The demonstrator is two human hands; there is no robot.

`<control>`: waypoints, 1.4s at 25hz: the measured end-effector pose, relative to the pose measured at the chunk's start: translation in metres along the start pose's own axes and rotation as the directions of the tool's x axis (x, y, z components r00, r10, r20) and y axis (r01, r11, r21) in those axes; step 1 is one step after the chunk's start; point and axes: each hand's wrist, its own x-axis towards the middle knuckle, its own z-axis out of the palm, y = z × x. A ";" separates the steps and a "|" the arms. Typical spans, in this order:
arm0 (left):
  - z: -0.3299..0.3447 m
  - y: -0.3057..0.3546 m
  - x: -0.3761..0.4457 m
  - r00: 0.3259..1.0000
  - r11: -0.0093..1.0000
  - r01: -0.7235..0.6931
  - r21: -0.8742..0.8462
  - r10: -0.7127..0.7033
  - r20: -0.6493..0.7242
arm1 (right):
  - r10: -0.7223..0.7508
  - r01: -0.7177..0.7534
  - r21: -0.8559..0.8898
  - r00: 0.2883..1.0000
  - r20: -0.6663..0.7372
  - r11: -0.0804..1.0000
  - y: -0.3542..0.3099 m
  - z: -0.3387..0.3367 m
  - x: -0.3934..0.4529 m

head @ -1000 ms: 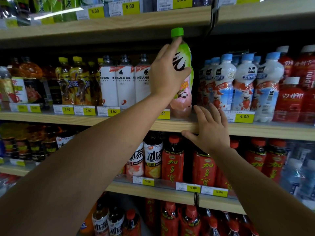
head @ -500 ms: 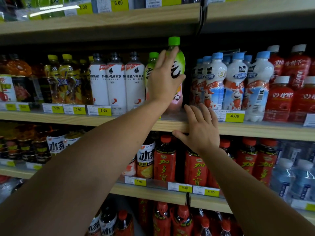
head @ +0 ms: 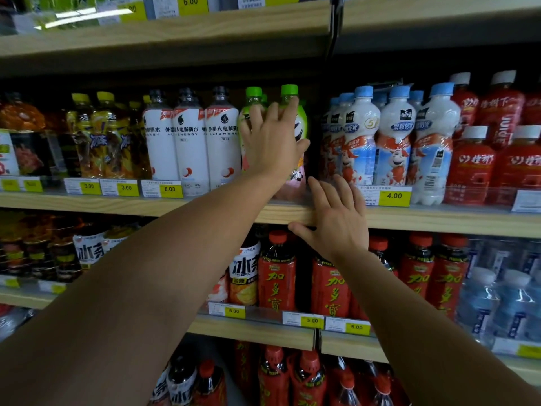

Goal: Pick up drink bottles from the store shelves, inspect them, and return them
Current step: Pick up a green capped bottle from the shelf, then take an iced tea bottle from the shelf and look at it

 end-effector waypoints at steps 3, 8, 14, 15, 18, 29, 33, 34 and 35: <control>0.005 -0.001 0.001 0.999 0.999 -0.014 0.040 0.012 0.040 | -0.003 0.003 -0.006 1.000 -0.004 1.000 0.000 0.000 0.000; -0.001 -0.011 -0.005 0.986 0.998 -0.065 0.007 0.063 0.157 | 0.002 -0.002 -0.007 1.000 -0.006 1.000 0.000 -0.001 0.000; -0.033 -0.044 -0.059 0.963 0.972 -0.089 -0.217 0.139 0.229 | 0.075 -0.078 0.052 0.996 0.054 0.996 -0.010 -0.008 0.000; -0.035 -0.056 -0.076 0.961 0.967 -0.078 -0.241 0.138 0.241 | 0.090 -0.093 0.076 0.995 0.045 0.993 -0.016 -0.008 -0.003; -0.035 -0.094 -0.121 0.956 0.966 -0.035 -0.257 0.107 0.274 | 0.081 -0.078 0.156 0.997 -0.016 0.985 -0.037 -0.005 -0.014; -0.025 -0.229 -0.265 0.912 0.975 0.148 -0.165 -0.070 0.405 | -0.145 0.150 0.450 0.988 -0.046 0.880 -0.158 0.072 -0.078; -0.012 -0.287 -0.298 0.887 0.969 0.191 -0.157 -0.103 0.449 | -0.139 0.085 0.428 0.986 0.096 0.900 -0.193 0.094 -0.082; -0.009 -0.298 -0.305 0.884 0.970 0.189 -0.154 -0.100 0.456 | -0.135 0.071 0.420 0.983 0.124 0.905 -0.202 0.100 -0.086; -0.004 -0.309 -0.313 0.880 0.971 0.182 -0.153 -0.091 0.466 | -0.132 0.063 0.413 0.981 0.141 0.909 -0.212 0.106 -0.090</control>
